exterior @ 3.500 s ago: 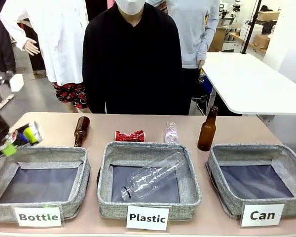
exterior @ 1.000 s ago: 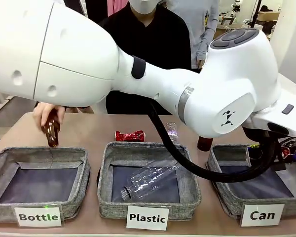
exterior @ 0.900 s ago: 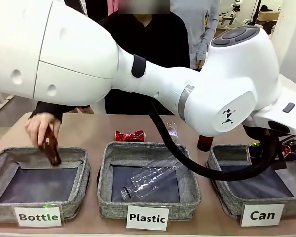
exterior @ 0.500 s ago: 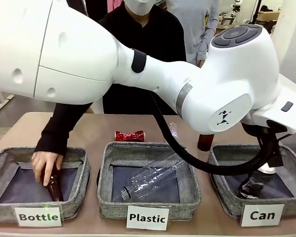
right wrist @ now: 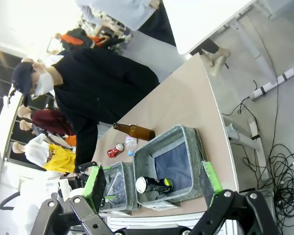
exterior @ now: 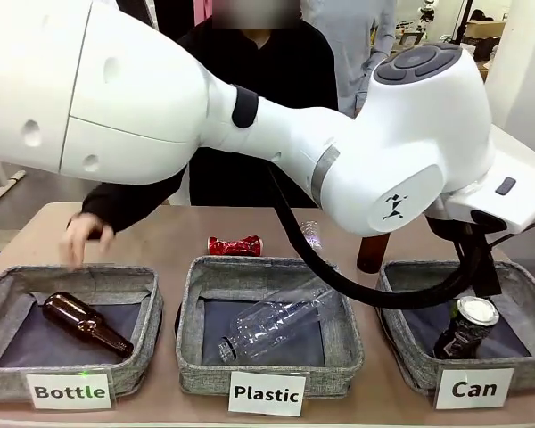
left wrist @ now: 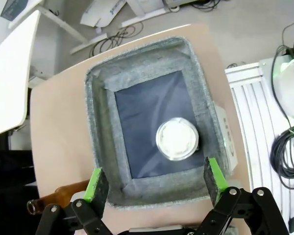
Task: Sort the can waste into the basket.
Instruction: Pick up the can waste from the table and place it in the right Fabric basket.
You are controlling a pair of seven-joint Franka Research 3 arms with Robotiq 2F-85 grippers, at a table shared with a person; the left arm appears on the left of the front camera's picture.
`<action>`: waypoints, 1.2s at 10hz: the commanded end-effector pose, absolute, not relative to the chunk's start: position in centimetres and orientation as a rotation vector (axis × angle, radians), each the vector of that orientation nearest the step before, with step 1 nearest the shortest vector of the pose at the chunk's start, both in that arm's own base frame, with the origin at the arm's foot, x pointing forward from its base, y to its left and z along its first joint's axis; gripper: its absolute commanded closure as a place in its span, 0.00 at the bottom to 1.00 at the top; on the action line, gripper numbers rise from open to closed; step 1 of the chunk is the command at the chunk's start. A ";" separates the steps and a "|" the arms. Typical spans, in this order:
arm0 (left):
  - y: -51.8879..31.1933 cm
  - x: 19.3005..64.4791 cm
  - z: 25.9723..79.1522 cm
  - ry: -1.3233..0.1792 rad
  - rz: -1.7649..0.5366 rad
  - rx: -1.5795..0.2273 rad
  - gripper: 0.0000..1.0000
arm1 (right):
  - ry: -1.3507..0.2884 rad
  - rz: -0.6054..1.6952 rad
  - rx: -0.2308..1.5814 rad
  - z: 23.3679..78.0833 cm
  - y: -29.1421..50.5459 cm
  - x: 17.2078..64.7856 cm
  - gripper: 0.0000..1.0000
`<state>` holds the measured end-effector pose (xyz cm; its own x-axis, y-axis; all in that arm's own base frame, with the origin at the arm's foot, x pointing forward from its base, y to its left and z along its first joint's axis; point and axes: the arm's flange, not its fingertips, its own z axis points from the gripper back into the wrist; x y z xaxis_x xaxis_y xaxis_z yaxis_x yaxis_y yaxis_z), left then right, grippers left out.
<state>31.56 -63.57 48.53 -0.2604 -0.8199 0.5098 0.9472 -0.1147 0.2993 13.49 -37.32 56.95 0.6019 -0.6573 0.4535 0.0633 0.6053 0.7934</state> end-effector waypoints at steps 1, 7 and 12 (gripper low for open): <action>-61.4 31.2 49.5 -0.597 -1.651 -0.233 0.09 | -0.820 -0.505 0.818 57.1 -37.2 13.2 0.00; -41.7 28.0 52.8 -0.491 -1.582 -0.315 0.09 | -0.776 -0.480 0.858 54.5 -26.8 20.6 0.00; -17.9 34.0 56.4 -0.278 -0.678 -0.843 0.09 | -0.312 -0.364 1.037 46.6 -11.1 25.6 0.00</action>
<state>33.18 -20.51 56.09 0.5205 -0.6747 0.5233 0.8526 0.3773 -0.3615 26.33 -14.48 48.79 0.8758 -0.4535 0.1650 0.0931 0.4942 0.8643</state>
